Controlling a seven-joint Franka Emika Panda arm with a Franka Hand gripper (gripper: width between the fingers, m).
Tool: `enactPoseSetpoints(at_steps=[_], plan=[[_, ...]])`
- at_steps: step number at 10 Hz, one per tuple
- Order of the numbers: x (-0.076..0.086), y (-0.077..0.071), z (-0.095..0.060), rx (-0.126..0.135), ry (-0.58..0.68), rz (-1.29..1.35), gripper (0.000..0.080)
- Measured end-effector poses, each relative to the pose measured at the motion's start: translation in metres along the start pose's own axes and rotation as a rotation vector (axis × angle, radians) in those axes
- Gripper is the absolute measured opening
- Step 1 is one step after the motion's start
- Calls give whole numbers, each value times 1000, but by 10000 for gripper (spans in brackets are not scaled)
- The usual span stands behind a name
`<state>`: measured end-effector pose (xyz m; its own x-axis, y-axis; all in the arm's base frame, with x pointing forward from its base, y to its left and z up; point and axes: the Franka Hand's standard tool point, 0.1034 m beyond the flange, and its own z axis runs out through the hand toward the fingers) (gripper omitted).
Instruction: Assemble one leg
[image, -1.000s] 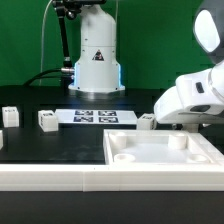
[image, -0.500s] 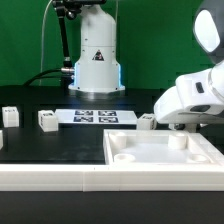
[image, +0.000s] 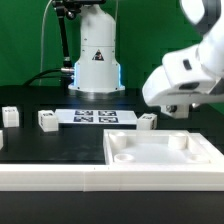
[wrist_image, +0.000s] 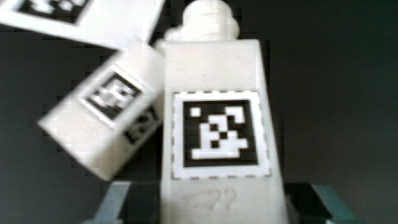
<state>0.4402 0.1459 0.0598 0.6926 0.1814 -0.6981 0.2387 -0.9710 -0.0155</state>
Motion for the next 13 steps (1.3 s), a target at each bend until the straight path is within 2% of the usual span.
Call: enactPoseSetpoints(at_steps=[1,2,4,6,9,11,13], plan=[[-17,4,-17,-2,-15,4,292],[-18,4,-22,-3,0,5,292],[-14,4,-21,-2,21,5,292],[13,14,-30,7,165,-63,292],[12,30,-79,10,344,-78,292],[2,32,-108,1,427,-64,294],[11,34,-109,-4,592,-60,294]])
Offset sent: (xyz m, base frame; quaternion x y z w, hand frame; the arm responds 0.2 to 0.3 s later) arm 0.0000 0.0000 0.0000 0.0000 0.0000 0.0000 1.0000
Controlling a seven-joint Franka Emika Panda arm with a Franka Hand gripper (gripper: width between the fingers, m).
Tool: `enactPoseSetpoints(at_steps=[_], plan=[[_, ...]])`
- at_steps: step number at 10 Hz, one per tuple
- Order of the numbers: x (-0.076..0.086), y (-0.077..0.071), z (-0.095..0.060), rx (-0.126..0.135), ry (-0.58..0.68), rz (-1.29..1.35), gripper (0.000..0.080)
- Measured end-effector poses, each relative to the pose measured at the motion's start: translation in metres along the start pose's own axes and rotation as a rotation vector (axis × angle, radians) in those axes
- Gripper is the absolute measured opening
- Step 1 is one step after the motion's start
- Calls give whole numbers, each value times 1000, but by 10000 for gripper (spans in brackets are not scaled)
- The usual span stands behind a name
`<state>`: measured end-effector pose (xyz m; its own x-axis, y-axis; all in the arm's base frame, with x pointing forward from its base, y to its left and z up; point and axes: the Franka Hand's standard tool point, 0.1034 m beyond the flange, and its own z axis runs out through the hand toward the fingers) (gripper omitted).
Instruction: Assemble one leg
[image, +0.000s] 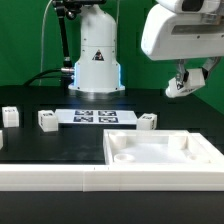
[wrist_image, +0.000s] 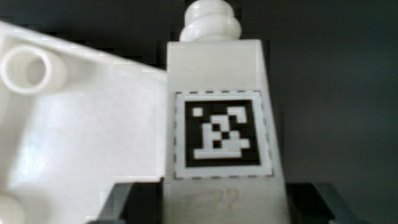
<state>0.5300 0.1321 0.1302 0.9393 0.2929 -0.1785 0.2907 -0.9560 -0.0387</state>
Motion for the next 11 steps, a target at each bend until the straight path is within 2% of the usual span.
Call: enactPoseSetpoints(at_steps=[2,4,5,6,8,11], plan=[[3,1,0,-9,112,0,294],[18,8,-1,-18,275,-16,294],[23,12,-6,-17,314,-2,294],[36,15,-17,-8,395,33,294],[49,26,-21,0,514,87,294],[50,29,-22,-32,750,83,294]])
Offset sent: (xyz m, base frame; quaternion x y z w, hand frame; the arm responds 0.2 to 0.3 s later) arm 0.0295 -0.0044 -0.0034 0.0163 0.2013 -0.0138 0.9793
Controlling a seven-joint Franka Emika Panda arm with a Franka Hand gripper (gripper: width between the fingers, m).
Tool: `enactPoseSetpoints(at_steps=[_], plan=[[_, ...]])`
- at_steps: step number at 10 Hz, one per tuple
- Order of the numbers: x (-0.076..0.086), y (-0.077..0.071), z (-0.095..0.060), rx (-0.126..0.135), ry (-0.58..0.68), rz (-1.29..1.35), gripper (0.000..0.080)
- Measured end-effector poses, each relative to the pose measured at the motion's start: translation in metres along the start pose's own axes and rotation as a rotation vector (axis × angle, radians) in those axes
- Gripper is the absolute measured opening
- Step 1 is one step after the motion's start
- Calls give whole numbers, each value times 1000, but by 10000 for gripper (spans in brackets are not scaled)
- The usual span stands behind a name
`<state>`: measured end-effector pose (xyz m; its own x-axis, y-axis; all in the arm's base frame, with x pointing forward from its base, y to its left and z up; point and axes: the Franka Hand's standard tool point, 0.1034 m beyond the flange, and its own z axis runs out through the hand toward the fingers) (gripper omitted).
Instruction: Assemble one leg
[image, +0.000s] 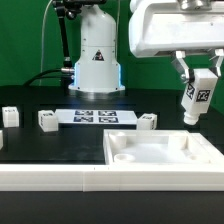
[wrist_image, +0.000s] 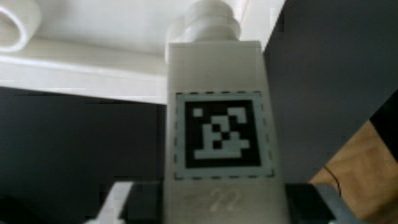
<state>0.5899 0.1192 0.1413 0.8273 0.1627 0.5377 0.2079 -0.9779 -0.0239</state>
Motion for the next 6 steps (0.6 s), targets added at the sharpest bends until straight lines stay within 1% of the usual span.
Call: enactPoseSetpoints(at_steps=[1,2,3,4,6], plan=[[-1,1,3,-3,26,-10,294],[0,5,7,-4,4,-35,294],[10,7,13,-4,16,-43,294],[17,10,20,-5,21,-51,294],[39,23,27,-11,19,-48,294]])
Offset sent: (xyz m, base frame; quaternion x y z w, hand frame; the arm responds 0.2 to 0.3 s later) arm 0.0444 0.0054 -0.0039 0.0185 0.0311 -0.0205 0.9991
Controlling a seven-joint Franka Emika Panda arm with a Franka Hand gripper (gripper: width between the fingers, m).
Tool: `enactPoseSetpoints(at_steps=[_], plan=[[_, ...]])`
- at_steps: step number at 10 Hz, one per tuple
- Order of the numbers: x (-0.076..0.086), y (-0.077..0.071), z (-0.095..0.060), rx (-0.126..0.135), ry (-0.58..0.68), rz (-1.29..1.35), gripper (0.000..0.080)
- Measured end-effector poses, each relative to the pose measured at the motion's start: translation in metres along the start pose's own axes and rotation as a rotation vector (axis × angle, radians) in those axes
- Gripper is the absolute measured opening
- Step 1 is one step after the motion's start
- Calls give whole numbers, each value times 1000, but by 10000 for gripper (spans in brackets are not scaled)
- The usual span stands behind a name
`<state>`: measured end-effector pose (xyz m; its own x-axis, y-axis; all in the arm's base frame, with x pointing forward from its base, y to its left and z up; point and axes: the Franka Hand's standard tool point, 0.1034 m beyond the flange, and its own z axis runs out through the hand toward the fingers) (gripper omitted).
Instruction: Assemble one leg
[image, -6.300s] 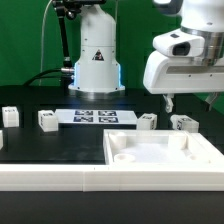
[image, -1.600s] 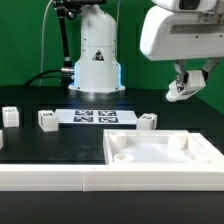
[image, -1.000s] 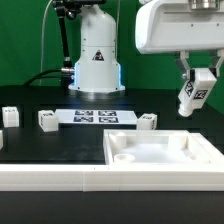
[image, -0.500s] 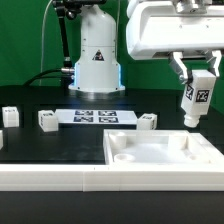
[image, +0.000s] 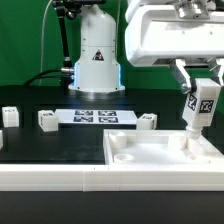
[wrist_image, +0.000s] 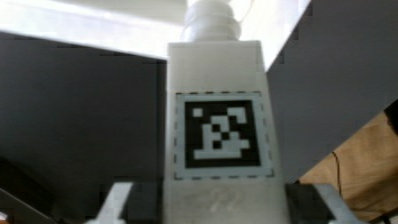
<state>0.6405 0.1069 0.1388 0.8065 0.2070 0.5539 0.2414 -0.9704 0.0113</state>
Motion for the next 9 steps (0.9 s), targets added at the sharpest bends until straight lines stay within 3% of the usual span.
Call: enactPoseSetpoints(at_steps=[4,6,9], plan=[[-2,-2,2,2,0,-1,294],[-14,-14,12,10,8,-4,294],[-20,-14,23,0,78,-4,294]])
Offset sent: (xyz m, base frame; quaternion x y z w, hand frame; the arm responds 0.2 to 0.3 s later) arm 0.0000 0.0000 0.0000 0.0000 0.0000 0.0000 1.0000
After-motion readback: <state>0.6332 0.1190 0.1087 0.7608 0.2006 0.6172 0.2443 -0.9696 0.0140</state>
